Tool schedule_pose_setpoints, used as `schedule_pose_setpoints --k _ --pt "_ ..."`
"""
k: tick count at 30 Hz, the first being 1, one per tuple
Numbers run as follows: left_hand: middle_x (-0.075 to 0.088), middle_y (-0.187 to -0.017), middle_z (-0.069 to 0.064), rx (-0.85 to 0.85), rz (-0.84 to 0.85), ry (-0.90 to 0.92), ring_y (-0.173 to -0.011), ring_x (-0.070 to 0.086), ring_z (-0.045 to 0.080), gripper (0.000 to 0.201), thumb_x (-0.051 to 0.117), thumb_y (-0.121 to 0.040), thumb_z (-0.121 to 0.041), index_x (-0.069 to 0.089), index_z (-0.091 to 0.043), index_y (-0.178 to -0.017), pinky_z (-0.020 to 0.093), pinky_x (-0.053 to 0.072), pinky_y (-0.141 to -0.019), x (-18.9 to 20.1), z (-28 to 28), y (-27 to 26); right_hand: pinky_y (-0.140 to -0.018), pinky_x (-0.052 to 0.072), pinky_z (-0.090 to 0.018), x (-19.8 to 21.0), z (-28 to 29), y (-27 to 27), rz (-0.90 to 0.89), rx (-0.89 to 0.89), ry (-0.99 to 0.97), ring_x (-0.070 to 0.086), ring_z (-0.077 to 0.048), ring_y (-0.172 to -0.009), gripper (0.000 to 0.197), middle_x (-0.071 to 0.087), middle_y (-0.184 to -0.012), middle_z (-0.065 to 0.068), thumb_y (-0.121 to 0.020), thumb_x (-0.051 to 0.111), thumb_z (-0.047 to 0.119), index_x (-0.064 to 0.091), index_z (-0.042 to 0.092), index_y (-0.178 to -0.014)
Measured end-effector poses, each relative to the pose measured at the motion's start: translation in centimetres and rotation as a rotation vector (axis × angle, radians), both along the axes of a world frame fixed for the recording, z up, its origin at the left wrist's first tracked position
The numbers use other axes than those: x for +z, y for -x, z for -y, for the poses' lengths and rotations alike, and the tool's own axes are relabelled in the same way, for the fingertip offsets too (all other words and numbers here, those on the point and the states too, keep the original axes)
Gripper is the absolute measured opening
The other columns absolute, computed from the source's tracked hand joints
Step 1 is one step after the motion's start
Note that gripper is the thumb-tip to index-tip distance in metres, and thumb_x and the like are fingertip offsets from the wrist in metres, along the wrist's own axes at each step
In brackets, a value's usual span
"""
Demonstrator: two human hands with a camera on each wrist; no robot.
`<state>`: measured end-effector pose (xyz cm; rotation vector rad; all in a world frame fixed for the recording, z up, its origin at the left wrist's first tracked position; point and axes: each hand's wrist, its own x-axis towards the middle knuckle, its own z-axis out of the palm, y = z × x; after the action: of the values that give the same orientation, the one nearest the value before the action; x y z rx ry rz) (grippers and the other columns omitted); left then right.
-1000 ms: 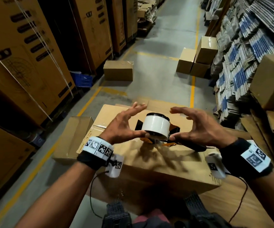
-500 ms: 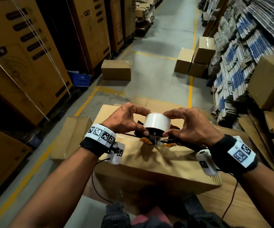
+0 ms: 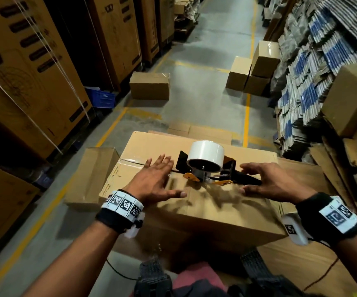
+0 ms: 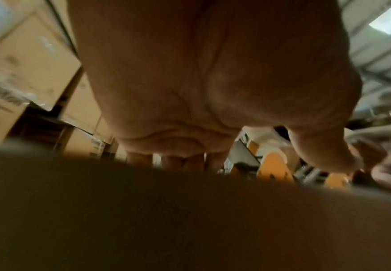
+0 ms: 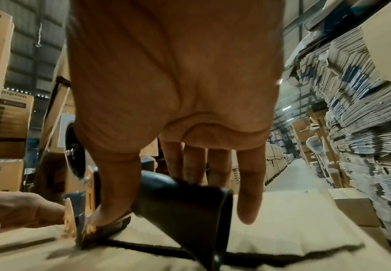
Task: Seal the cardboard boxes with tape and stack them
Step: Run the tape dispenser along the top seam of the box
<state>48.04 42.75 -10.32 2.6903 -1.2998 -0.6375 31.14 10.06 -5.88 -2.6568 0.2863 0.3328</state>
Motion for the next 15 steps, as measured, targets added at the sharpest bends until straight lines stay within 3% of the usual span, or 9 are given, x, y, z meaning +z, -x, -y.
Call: schedule_pose_setpoints --k 3,5,8,13,15 --pt "-0.028 -0.169 0.001 -0.051 0.035 -0.129 -0.156 -0.024 0.015 0.136 0.001 -0.064 -0.107 -0.016 -0.016 -0.164 0.049 -0.008 -0.129 -1.8 0.0 -0.1 -0.103 0.054 -0.039 -1.0 -0.7 -0.4 0.029 0.006 0.003 0.066 -0.016 -0.117 0.056 0.071 -0.13 0.003 -0.09 0.079 0.035 0.06 0.027 -0.142" --pt "-0.03 -0.168 0.0 -0.063 0.083 -0.13 -0.155 -0.029 0.014 0.129 -0.003 -0.07 -0.104 -0.018 -0.017 -0.163 0.049 -0.011 -0.128 -2.7 -0.3 0.1 -0.093 0.059 -0.042 -1.6 -0.6 -0.6 0.044 0.004 0.014 0.07 -0.015 -0.104 0.04 0.075 -0.119 0.006 -0.092 0.074 0.029 0.065 0.034 -0.131" --pt "-0.031 -0.168 -0.003 -0.067 0.154 -0.123 -0.154 -0.03 0.012 0.12 -0.005 -0.076 -0.1 -0.018 -0.019 -0.163 0.049 -0.012 -0.128 -3.5 -0.8 0.4 -0.083 0.061 -0.041 -2.2 -0.2 -0.4 0.073 -0.007 0.017 0.07 -0.012 -0.094 0.04 0.076 -0.111 0.01 -0.093 0.073 0.03 0.063 0.038 -0.131" --pt "-0.03 -0.168 -0.004 -0.058 0.146 -0.139 -0.154 -0.028 0.011 0.118 -0.004 -0.076 -0.099 -0.019 -0.021 -0.163 0.045 -0.014 -0.128 -3.4 -0.7 0.3 -0.084 0.062 -0.044 -2.0 1.5 0.7 0.123 -0.072 0.007 0.071 -0.012 -0.095 0.043 0.076 -0.111 0.011 -0.092 0.075 0.029 0.061 0.042 -0.131" --pt "-0.031 -0.168 -0.005 -0.058 0.145 -0.137 -0.154 -0.029 0.01 0.119 -0.007 -0.074 -0.1 -0.02 -0.022 -0.163 0.044 -0.015 -0.128 -3.3 -0.7 0.4 -0.083 0.061 -0.038 -1.5 2.9 1.6 0.128 -0.091 0.017 0.07 -0.007 -0.095 0.044 0.076 -0.109 0.014 -0.091 0.076 0.029 0.061 0.044 -0.13"
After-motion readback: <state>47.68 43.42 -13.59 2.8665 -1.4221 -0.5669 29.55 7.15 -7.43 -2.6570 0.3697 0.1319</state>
